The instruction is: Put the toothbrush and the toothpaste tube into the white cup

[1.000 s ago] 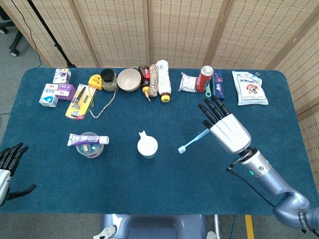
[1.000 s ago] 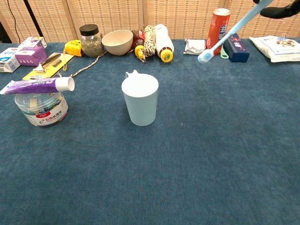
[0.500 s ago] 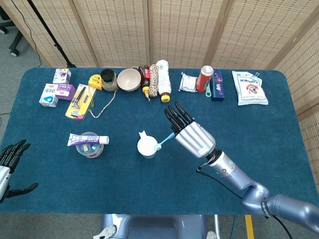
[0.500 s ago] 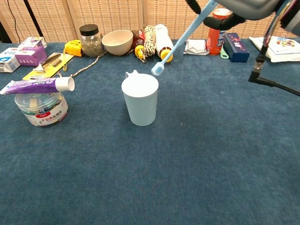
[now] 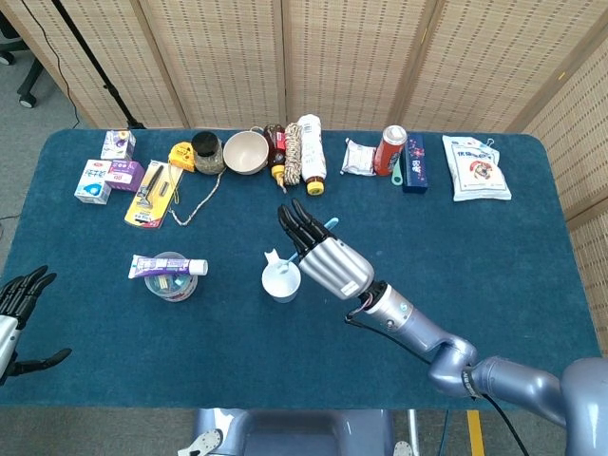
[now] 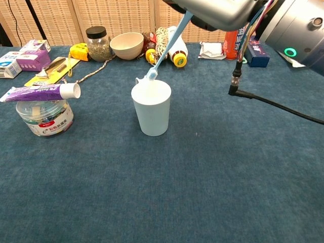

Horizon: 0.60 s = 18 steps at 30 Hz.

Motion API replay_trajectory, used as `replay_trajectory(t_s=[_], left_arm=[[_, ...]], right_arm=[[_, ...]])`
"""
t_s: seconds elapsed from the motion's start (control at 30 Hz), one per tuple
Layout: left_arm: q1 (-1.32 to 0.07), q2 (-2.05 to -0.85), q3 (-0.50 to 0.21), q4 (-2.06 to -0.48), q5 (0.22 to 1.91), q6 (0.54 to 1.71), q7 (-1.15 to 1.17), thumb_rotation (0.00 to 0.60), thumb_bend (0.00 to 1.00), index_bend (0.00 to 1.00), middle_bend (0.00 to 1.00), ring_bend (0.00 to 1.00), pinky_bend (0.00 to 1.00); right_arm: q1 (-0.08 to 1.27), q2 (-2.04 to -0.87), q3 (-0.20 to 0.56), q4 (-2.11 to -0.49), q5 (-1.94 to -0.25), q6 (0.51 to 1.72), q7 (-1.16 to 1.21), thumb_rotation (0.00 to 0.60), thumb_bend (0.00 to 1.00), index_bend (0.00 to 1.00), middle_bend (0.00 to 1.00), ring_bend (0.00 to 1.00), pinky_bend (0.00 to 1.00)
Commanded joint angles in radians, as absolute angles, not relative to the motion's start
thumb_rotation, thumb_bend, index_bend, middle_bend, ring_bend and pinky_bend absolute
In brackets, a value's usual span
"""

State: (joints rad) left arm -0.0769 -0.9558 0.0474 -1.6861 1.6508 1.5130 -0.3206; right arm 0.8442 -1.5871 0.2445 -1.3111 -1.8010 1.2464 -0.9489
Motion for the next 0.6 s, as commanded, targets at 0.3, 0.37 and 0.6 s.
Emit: replay_trajectory(t_s=[0.3, 0.37, 0.6], left_arm=[[-0.078, -0.953, 0.047, -1.679, 1.648, 1.512, -0.334, 0.600, 0.01, 0.00, 0.00, 0.00, 0.00], [-0.079, -0.952, 0.047, -1.680, 1.648, 1.511, -0.335, 0.600, 0.01, 0.00, 0.00, 0.00, 0.00], [-0.081, -0.952, 0.049, -1.681, 1.651, 1.506, -0.333, 0.600, 0.01, 0.00, 0.00, 0.00, 0.00]], right_arm=[[0.839, -1.616, 0.193, -1.237, -1.834, 1.259, -0.975, 0.600, 0.48, 0.65, 0.14, 0.00, 0.03], [0.839, -1.621, 0.185, -1.225, -1.846, 1.267, -0.978, 0.600, 0.48, 0.64, 0.14, 0.00, 0.03], [0.841, -1.648, 0.172, -1.195, -1.861, 1.276, -1.001, 0.600, 0.49, 0.35, 0.10, 0.00, 0.03]])
